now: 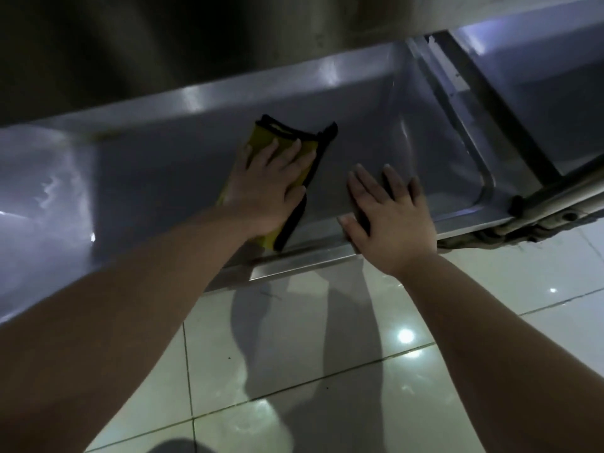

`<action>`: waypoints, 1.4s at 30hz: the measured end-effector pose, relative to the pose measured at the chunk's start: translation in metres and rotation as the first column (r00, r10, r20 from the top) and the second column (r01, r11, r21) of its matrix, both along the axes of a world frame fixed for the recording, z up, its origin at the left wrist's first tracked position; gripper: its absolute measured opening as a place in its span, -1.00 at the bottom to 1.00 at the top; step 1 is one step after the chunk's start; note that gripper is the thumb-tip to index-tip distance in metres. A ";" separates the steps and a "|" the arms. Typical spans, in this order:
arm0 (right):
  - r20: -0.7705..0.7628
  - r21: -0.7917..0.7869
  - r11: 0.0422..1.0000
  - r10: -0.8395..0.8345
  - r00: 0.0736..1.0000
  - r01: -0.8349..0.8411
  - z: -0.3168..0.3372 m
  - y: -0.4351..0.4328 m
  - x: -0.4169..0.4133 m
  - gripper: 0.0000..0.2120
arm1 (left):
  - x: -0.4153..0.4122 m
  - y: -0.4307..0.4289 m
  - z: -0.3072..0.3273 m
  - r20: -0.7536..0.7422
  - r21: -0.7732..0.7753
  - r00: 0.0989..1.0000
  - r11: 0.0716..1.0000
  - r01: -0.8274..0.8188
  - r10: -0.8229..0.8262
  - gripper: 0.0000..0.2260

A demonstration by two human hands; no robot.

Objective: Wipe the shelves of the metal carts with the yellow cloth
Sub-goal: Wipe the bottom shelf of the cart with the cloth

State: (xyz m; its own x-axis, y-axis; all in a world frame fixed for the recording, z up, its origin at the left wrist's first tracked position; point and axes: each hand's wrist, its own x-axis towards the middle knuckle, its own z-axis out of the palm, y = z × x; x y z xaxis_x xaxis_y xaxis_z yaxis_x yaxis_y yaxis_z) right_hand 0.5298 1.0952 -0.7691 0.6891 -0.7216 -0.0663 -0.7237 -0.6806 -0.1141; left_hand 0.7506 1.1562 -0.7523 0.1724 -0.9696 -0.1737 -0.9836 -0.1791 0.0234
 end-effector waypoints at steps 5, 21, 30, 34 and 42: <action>0.014 0.003 1.000 -0.020 1.000 0.020 -0.004 0.002 -0.001 -0.43 | -0.044 0.067 -0.004 -0.012 0.002 0.998 0.999 0.054 -0.054 -0.49; 0.009 -0.020 0.991 -0.131 0.991 0.132 -0.007 -0.052 -0.064 -0.33 | -0.044 -0.086 -0.002 -0.052 0.005 0.998 0.999 -0.033 0.034 -0.49; 0.104 -0.031 0.986 -0.158 0.982 0.162 -0.005 -0.051 -0.064 -0.19 | -0.069 -0.133 0.003 -0.041 0.001 0.995 0.995 0.095 -0.095 -0.52; 0.183 0.009 0.982 -0.185 0.966 0.187 -0.003 -0.052 -0.064 -0.10 | -0.096 -0.070 0.000 -0.007 -0.026 0.976 0.975 0.219 -0.220 -0.49; 0.234 0.081 0.975 -0.220 0.947 0.207 0.004 -0.051 -0.065 -0.12 | -0.115 -0.004 0.001 -0.078 -0.014 0.954 0.957 0.291 -0.291 -0.51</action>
State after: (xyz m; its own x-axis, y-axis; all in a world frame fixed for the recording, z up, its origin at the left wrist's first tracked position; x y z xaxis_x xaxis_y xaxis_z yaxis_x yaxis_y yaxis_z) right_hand 0.4644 1.0439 -0.7650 0.5195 -0.8536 0.0388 -0.7982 -0.5010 -0.3346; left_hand 0.6359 1.1525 -0.7512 -0.1309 -0.9762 -0.1726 -0.9881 0.1144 0.1024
